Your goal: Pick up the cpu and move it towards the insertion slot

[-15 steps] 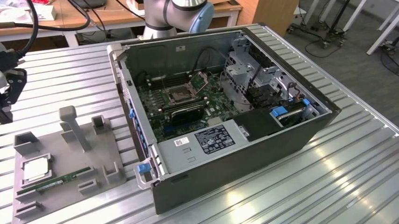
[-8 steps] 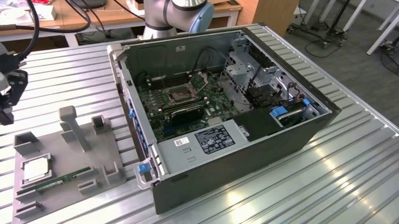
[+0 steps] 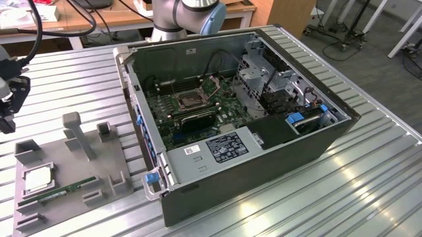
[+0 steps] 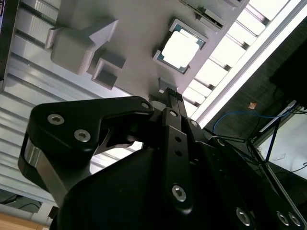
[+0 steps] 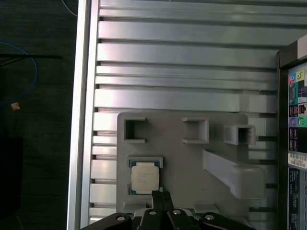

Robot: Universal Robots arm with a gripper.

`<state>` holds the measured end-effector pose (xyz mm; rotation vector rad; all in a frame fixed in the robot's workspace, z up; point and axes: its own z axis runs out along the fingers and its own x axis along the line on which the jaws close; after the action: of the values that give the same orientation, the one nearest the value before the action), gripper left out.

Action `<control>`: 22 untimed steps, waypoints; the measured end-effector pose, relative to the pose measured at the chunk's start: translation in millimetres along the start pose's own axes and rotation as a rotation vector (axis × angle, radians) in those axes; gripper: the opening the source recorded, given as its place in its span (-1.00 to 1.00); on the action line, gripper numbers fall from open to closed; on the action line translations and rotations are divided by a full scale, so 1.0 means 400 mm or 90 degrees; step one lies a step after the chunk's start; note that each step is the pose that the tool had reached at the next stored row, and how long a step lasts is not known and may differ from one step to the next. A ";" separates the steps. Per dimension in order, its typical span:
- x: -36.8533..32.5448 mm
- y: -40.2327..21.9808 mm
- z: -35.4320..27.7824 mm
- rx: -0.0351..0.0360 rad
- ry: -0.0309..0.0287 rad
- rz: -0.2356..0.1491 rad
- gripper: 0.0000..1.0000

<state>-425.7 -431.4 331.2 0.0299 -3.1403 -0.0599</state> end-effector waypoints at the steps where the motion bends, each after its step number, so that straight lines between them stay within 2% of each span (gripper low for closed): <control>1: 0.001 0.000 0.001 0.0000 0.0000 0.000 -0.79; 16: 0.011 -0.001 0.027 0.0000 -0.0001 0.000 -0.79; 22: 0.011 -0.001 0.030 0.0000 -0.0001 0.000 -0.79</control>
<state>-430.1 -431.6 319.2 0.0300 -3.1404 -0.0600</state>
